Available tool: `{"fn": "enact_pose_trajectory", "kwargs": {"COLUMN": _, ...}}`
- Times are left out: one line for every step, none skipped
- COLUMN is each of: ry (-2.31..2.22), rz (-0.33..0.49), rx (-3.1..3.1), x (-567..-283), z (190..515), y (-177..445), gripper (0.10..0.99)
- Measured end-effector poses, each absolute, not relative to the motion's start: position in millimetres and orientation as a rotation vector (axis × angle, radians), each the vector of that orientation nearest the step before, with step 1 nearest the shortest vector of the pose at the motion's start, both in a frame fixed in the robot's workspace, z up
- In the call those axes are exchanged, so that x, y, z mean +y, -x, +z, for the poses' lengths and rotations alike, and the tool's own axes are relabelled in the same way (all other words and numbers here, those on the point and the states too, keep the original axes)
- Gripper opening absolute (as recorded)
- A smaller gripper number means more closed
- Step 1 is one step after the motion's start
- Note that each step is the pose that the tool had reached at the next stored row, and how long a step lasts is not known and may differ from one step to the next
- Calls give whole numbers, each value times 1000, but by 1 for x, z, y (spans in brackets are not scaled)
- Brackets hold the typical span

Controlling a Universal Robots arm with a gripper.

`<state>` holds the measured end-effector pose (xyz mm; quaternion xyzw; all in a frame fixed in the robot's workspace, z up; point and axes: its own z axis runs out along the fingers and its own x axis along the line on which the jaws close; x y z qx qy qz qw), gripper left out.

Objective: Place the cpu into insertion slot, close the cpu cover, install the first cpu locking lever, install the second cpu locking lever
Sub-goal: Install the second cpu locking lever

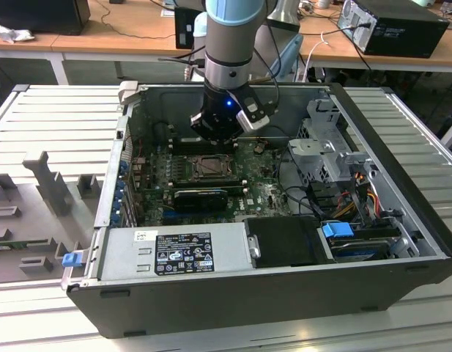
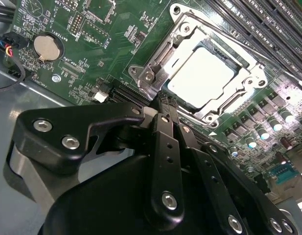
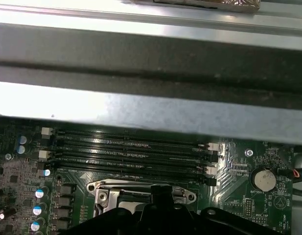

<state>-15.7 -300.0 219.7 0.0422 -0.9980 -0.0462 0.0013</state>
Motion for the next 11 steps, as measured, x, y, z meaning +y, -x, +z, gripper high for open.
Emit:
{"fn": "enact_pose_trajectory", "kwargs": {"ry": -132, "rz": -145, "rx": -3133, "x": -300, "z": 220, "y": 16, "gripper": 106}}
{"fn": "enact_pose_trajectory", "kwargs": {"ry": -132, "rz": -145, "rx": -3133, "x": -300, "z": 220, "y": 16, "gripper": 106}}
{"fn": "enact_pose_trajectory", "kwargs": {"ry": -133, "rz": -145, "rx": -3133, "x": -300, "z": 220, "y": 16, "gripper": 106}}
{"fn": "enact_pose_trajectory", "kwargs": {"ry": -133, "rz": -145, "rx": -3133, "x": -300, "z": 220, "y": 16, "gripper": 106}}
{"fn": "enact_pose_trajectory", "kwargs": {"ry": -132, "rz": -145, "rx": -3133, "x": -300, "z": 220, "y": 16, "gripper": 106}}
{"fn": "enact_pose_trajectory", "kwargs": {"ry": -132, "rz": -145, "rx": -3133, "x": -300, "z": 220, "y": 16, "gripper": 106}}
{"fn": "enact_pose_trajectory", "kwargs": {"ry": -132, "rz": -145, "rx": -3133, "x": -300, "z": 221, "y": 16, "gripper": 106}}
{"fn": "enact_pose_trajectory", "kwargs": {"ry": -132, "rz": -145, "rx": -3133, "x": -300, "z": 222, "y": 16, "gripper": 106}}
{"fn": "enact_pose_trajectory", "kwargs": {"ry": -132, "rz": -145, "rx": -3133, "x": -300, "z": 224, "y": 16, "gripper": 106}}
{"fn": "enact_pose_trajectory", "kwargs": {"ry": -132, "rz": -145, "rx": -3133, "x": -300, "z": 228, "y": 16, "gripper": 106}}
{"fn": "enact_pose_trajectory", "kwargs": {"ry": -132, "rz": -145, "rx": -3133, "x": -300, "z": 230, "y": 16, "gripper": 106}}
